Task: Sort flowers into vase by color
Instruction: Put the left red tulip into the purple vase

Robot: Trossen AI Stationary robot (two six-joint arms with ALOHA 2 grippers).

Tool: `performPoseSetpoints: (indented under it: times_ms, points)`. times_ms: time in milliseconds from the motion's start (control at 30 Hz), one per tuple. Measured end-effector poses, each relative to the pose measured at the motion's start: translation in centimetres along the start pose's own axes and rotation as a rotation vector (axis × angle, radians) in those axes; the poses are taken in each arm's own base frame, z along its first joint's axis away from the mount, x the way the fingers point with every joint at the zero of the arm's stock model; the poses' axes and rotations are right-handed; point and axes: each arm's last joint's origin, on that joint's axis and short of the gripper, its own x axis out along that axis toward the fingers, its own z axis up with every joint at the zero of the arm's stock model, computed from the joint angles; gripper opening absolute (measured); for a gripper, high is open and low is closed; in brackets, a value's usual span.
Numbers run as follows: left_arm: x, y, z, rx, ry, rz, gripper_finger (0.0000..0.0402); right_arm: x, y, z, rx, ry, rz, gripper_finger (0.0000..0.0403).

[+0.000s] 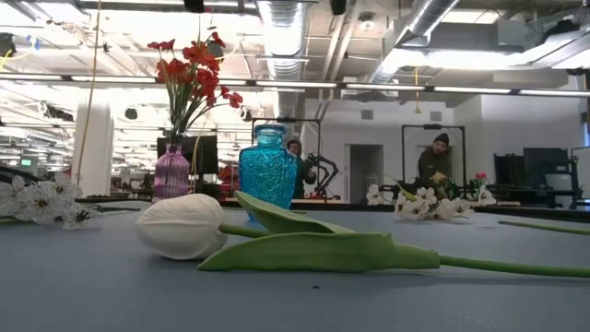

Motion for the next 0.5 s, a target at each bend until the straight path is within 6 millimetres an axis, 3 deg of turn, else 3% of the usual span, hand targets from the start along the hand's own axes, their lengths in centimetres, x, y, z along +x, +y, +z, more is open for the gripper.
performPoseSetpoints:
  times_ms: [333, 500]
  points:
    - [1.3, -0.6, 0.7, 0.057, 0.020, -0.040, 0.0000, 3.0, 0.1, 0.8, -0.041, -0.024, -0.007, 0.0241]
    - [1.3, -0.5, 0.6, 0.061, 0.032, -0.038, 0.0000, 3.2, -0.4, 1.0, -0.043, -0.027, -0.035, 0.0172]
